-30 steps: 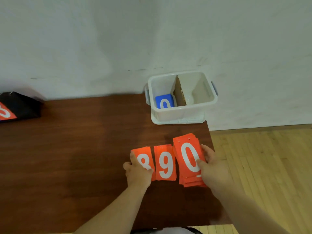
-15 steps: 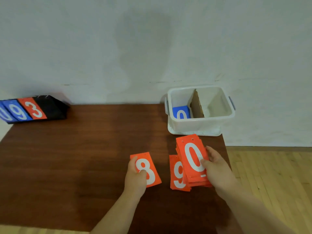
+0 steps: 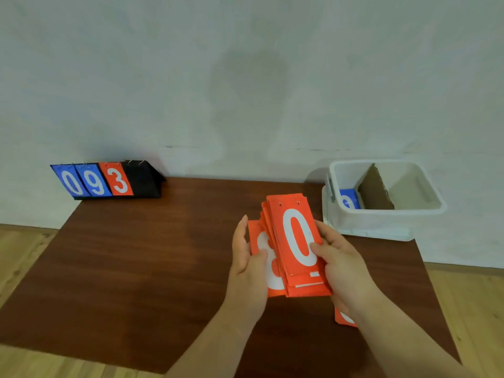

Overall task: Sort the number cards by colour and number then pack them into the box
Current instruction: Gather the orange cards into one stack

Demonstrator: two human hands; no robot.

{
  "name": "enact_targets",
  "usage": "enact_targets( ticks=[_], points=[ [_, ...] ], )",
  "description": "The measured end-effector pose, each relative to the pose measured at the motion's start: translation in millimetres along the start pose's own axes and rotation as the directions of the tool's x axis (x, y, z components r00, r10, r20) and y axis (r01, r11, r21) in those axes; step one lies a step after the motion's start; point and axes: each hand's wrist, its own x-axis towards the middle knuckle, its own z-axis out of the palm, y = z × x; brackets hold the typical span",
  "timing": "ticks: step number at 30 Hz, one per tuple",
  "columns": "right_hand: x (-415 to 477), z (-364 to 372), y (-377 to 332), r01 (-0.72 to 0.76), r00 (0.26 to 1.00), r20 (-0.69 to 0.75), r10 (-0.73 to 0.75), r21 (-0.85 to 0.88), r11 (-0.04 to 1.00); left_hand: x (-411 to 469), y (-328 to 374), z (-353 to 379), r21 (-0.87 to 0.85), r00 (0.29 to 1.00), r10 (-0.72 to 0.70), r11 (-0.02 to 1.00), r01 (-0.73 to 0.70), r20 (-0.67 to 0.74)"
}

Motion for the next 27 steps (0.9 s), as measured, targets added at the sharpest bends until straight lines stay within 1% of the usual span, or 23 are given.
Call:
enact_targets(
  ticks=[2, 4, 5, 7, 9, 11, 13, 15, 18, 20, 22, 24, 27],
  points=[
    [0.9, 12.2, 8.5, 0.051, 0.998, -0.035, -0.058, -0.168, 0.985, 0.2, 1.6, -8.8, -0.033, 0.999, 0.002, 0.999, 0.000, 0.043],
    [-0.5, 20.8, 17.7, 0.071, 0.997, -0.016, -0.078, -0.259, 0.963, 1.4, -4.2, -14.9, -0.053, 0.992, -0.015, 0.998, 0.022, 0.128],
    [-3.5, 24.3, 20.4, 0.072, 0.997, -0.002, -0.075, -0.275, 0.959, 2.7, -8.2, -16.5, -0.042, 0.985, -0.026, 0.999, 0.033, 0.171],
    [-7.5, 25.7, 27.5, 0.065, 0.998, 0.012, -0.064, -0.304, 0.951, 5.9, -16.9, -15.5, 0.044, 0.971, -0.056, 0.998, 0.047, 0.233],
    [-9.4, 18.4, 33.2, 0.044, 0.999, -0.011, -0.050, -0.311, 0.950, 7.5, -25.5, -8.7, 0.116, 0.955, -0.078, 0.992, 0.046, 0.286],
    [-9.7, 4.1, 36.4, 0.019, 0.999, -0.039, -0.032, -0.277, 0.961, 6.9, -33.2, 2.5, 0.141, 0.944, -0.095, 0.989, 0.053, 0.315],
    [-8.3, -16.3, 39.2, 0.010, 0.999, -0.043, -0.023, -0.275, 0.961, 7.7, -40.3, 17.3, 0.168, 0.940, -0.136, 0.982, 0.086, 0.314],
    [-3.5, -44.4, 45.8, 0.004, 0.996, -0.083, -0.032, -0.320, 0.947, 12.1, -53.3, 36.3, 0.230, 0.947, -0.183, 0.965, 0.123, 0.262],
    [-0.4, -99.6, 57.5, -0.062, 0.976, -0.218, -0.013, -0.337, 0.939, 19.3, -83.3, 66.1, 0.440, 0.963, -0.247, 0.880, 0.177, 0.106],
    [-3.8, -138.9, 65.6, -0.100, 0.962, -0.273, 0.001, -0.346, 0.933, 22.7, -105.2, 87.5, 0.536, 0.943, -0.331, 0.802, 0.264, 0.032],
    [-6.2, -177.6, 75.9, -0.146, 0.948, -0.316, 0.019, -0.383, 0.912, 26.7, -126.2, 111.1, 0.635, 0.921, -0.389, 0.704, 0.318, -0.030],
    [-4.3, -213.8, 87.7, -0.199, 0.940, -0.337, 0.055, -0.409, 0.891, 31.1, -145.7, 136.8, 0.722, 0.916, -0.391, 0.608, 0.330, -0.089],
    [-3.6, -256.6, 98.6, -0.259, 0.935, -0.332, 0.125, -0.400, 0.879, 35.1, -168.0, 174.9, 0.819, 0.920, -0.355, 0.470, 0.330, -0.167]
  ],
)
